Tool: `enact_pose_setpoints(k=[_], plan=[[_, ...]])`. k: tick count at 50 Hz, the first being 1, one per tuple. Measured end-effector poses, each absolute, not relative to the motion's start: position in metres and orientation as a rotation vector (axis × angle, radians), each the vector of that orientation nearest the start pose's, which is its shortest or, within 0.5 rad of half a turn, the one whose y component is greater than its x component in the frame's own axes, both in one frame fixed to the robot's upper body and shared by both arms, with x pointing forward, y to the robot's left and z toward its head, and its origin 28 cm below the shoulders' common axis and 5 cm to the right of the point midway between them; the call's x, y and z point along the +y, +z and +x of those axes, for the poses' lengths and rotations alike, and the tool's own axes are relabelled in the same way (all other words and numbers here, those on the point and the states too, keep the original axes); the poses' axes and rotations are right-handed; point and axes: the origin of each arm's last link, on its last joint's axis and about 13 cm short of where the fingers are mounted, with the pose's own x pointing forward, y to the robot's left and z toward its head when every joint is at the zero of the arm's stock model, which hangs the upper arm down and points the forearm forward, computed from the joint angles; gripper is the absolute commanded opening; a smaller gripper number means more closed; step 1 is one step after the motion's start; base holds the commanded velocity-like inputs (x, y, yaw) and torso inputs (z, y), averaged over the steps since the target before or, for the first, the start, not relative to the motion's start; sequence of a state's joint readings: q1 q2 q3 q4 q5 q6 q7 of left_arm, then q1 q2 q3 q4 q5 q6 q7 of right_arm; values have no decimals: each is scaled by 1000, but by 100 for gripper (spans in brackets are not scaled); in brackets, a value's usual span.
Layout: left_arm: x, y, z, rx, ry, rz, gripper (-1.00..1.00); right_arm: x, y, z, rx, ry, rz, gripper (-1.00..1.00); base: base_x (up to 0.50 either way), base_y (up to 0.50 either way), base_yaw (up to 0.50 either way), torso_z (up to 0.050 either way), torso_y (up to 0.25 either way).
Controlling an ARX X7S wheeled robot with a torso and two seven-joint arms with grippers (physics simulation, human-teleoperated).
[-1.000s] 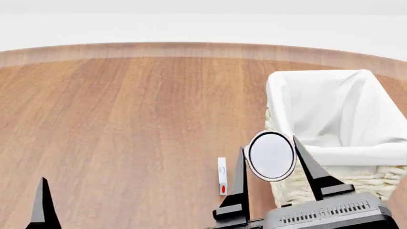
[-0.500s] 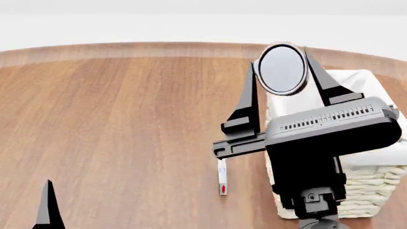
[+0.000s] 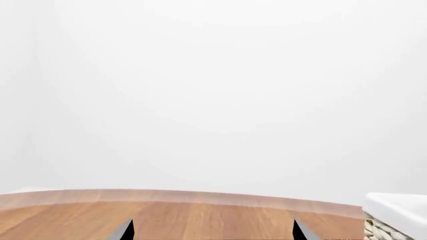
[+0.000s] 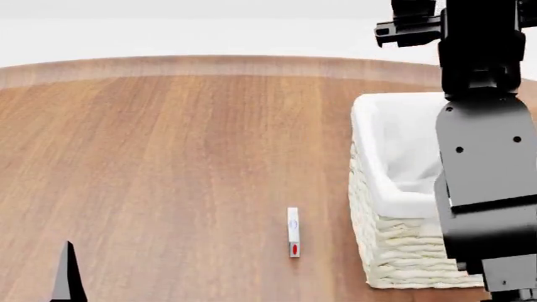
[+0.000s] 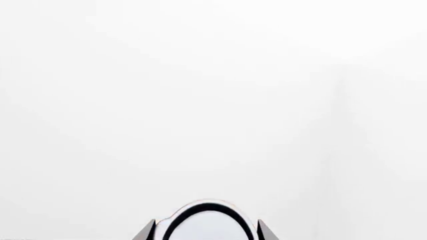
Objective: Pick up the tomato sauce, and put it in the basket.
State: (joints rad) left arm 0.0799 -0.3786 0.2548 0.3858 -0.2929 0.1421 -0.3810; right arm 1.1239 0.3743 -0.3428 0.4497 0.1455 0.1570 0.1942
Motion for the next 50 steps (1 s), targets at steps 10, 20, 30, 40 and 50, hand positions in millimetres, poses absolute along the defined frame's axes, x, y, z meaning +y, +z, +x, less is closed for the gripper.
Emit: enact_pose_setpoints(k=[10,20,30,40,50], plan=[[218,81,184,-331,8,-66,100,-189,272,417,-364,-214,-227,-100,0,0,0,0,0],[218,81,184,-331,7,-66,100,-198,260,427,-167,-192,-141,-100,0,0,0,0,0],[217,81,184,-327,3,-65,100,-200,245,427,-32,-167,-84,-100,0,0,0,0,1],[217,80,184,-322,0,-66,100,-199,228,426,59,-159,-69,-100,0,0,0,0,0],[217,79,184,-319,-1,-66,100,-198,210,423,135,-165,-78,-100,0,0,0,0,0]])
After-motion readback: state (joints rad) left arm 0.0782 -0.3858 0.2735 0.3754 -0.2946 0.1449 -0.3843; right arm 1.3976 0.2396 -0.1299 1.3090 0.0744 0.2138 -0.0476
